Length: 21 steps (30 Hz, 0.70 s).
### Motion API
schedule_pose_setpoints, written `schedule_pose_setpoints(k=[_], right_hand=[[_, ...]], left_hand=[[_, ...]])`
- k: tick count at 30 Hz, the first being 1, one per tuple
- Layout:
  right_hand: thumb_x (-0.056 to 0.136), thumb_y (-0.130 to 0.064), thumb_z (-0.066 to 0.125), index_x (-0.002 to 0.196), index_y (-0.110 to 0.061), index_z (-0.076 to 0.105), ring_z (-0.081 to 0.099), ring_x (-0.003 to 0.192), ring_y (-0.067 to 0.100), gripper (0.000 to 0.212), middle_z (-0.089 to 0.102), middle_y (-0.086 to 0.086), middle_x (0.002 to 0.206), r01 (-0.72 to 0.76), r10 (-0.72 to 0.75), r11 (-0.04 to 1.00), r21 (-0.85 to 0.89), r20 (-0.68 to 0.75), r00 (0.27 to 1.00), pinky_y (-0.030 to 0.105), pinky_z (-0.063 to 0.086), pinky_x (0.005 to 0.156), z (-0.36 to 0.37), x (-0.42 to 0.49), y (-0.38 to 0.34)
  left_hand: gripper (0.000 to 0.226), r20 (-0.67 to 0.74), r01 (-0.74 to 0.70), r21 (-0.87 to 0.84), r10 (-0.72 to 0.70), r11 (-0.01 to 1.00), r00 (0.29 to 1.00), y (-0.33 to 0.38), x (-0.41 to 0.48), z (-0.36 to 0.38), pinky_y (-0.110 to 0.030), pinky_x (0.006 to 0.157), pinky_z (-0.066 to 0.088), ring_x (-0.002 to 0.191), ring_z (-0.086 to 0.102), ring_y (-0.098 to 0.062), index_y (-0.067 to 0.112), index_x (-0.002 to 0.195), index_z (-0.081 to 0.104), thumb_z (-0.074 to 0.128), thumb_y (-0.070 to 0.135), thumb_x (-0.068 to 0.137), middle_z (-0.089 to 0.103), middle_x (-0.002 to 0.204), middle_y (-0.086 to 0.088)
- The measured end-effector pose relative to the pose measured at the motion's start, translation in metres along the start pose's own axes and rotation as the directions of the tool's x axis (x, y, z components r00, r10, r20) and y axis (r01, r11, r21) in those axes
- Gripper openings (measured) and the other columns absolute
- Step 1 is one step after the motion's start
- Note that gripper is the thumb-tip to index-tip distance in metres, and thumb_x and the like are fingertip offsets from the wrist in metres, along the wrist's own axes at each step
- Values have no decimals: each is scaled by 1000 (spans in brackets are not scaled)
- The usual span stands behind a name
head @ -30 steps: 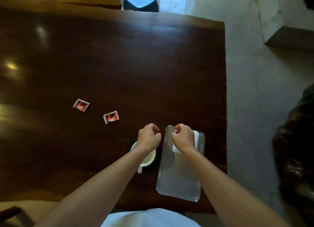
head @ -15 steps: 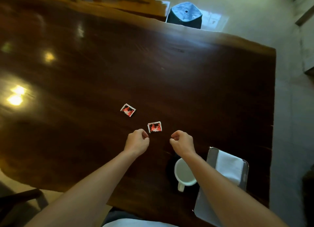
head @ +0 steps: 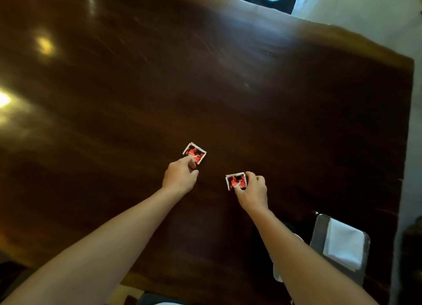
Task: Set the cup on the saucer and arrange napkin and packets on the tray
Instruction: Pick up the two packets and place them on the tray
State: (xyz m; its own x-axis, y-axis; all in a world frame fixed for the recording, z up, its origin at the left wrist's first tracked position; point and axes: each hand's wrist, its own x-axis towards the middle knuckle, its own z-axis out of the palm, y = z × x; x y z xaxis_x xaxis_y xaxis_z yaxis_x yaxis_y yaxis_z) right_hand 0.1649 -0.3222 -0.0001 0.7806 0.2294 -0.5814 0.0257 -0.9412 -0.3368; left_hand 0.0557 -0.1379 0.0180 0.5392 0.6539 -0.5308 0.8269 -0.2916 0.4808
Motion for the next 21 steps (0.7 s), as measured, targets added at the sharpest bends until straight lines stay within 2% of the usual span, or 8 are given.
schedule_pose_setpoints(k=[6, 8, 11, 13, 16, 19, 20, 21], right_hand=[[88, -24, 76, 145, -21, 44, 37, 130, 27, 66, 34, 8, 144, -24, 21, 995, -98, -33, 999, 38, 49, 94, 15, 4, -3], [88, -22, 77, 146, -20, 44, 38, 130, 26, 66, 35, 7, 143, -22, 18, 996, -90, -37, 999, 37, 49, 95, 16, 5, -4], [89, -14, 73, 144, -19, 46, 42, 128, 25, 62, 40, 6, 141, 27, -29, 997, -71, -27, 999, 36, 47, 96, 17, 8, -6], [90, -9, 70, 146, -19, 45, 45, 126, 25, 62, 43, 6, 137, 58, -59, 996, -66, -14, 998, 36, 47, 99, 16, 9, -8], [88, -8, 71, 144, -18, 45, 49, 122, 25, 63, 50, 6, 130, 56, -55, 997, -47, 28, 998, 40, 50, 100, 15, 11, -11], [87, -11, 72, 113, -17, 60, 58, 107, 24, 29, 56, 4, 111, 68, -62, 992, -103, 58, 996, 37, 53, 85, 16, 8, -13], [88, -12, 71, 98, -19, 60, 60, 99, 24, 16, 55, 2, 102, 91, -82, 989, -119, 80, 993, 32, 50, 76, 16, 6, -13], [90, -12, 69, 87, -21, 57, 60, 93, 22, 15, 54, -1, 95, 117, -104, 985, -126, 106, 989, 27, 44, 69, 18, 2, -12]], left_hand=[[42, -52, -71, 66, 75, 995, 996, -3, 31, -5, -35, 81, 49, 103, 63, -26, 25, 130, 60, 72, 28, 89, 59, 115, -6], [53, -32, -87, 78, 90, 993, 995, -3, 39, -3, -35, 84, 49, 110, 61, -28, 28, 140, 53, 71, 25, 90, 51, 131, -6], [67, 38, -157, 216, 152, 964, 988, -4, 50, 0, -40, 96, 50, 129, 49, -28, 32, 151, 40, 70, 20, 92, 31, 156, -5], [65, 91, -213, 303, 194, 929, 977, -4, 55, -1, -42, 92, 52, 130, 47, -28, 31, 151, 40, 68, 17, 93, 32, 154, -5], [54, 119, -259, 370, 232, 892, 966, -6, 54, -3, -43, 81, 55, 115, 53, -29, 27, 141, 48, 67, 15, 91, 45, 133, -6], [44, 133, -257, 401, 222, 879, 966, -9, 44, -1, -42, 75, 55, 110, 54, -29, 23, 130, 50, 70, 24, 91, 44, 126, -7], [44, 137, -264, 424, 227, 866, 964, -11, 39, 1, -41, 74, 55, 112, 52, -28, 22, 128, 51, 72, 28, 90, 43, 129, -7], [46, 143, -278, 449, 239, 849, 960, -12, 35, 3, -40, 75, 56, 114, 50, -28, 22, 128, 51, 73, 29, 89, 41, 134, -7]])
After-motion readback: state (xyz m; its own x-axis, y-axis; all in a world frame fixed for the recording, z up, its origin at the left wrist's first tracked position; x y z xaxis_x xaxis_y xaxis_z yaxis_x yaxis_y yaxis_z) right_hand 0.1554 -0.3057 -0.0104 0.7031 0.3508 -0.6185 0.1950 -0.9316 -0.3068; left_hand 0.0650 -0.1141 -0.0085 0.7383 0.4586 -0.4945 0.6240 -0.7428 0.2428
